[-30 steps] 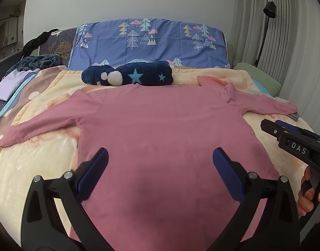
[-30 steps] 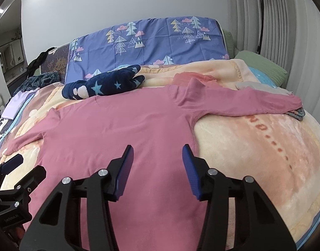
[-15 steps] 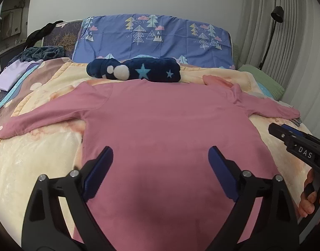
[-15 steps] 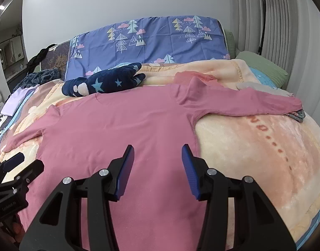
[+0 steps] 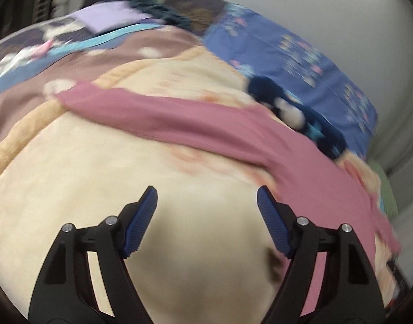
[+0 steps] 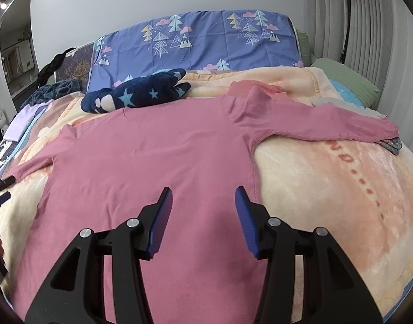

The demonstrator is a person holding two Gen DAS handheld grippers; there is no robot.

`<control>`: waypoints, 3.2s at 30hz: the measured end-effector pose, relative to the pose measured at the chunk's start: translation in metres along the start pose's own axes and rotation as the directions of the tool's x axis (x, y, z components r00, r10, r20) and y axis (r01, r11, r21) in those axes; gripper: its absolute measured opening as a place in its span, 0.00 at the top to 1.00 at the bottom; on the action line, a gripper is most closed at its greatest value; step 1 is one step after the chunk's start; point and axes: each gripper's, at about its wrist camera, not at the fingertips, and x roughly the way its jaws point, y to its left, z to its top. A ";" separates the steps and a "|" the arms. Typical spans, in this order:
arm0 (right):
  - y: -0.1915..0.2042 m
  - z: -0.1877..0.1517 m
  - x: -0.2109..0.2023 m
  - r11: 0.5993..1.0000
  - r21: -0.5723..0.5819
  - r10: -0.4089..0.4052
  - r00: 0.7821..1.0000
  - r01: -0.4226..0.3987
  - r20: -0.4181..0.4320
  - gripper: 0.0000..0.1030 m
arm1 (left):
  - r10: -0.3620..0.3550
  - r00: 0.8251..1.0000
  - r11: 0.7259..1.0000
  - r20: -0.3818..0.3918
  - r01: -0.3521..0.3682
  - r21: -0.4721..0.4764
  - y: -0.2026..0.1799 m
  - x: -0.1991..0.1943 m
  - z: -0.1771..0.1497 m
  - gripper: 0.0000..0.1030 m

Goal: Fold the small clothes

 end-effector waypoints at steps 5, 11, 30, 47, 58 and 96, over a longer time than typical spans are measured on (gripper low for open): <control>-0.005 -0.005 0.013 1.000 0.011 -0.028 0.999 0.028 -0.043 0.45 | 0.052 0.999 0.967 -0.006 -0.052 -0.249 0.082 0.016 0.038 0.24; -0.003 -0.004 0.023 0.999 0.022 -0.045 0.996 0.047 -0.079 0.45 | 0.076 0.997 0.899 0.014 -0.062 -0.433 0.137 0.043 0.072 0.21; -0.024 0.003 0.035 0.997 0.068 -0.037 0.998 0.041 -0.054 0.45 | -0.341 0.918 0.935 0.204 0.309 0.175 -0.151 -0.029 0.114 0.95; -0.075 0.017 0.040 0.981 0.174 0.099 0.992 -0.083 -0.082 0.45 | -0.248 0.965 0.717 -0.087 0.243 0.653 -0.280 0.015 -0.064 0.32; 0.070 0.100 0.155 0.883 0.080 0.466 0.845 -0.462 -0.263 0.48 | 0.110 0.993 0.897 0.045 -0.119 0.425 -0.121 0.027 0.008 0.30; -0.075 0.122 0.159 0.958 0.226 0.209 0.970 -0.177 -0.127 0.66 | -0.115 0.976 0.932 -0.184 0.170 0.319 -0.156 0.086 -0.012 0.41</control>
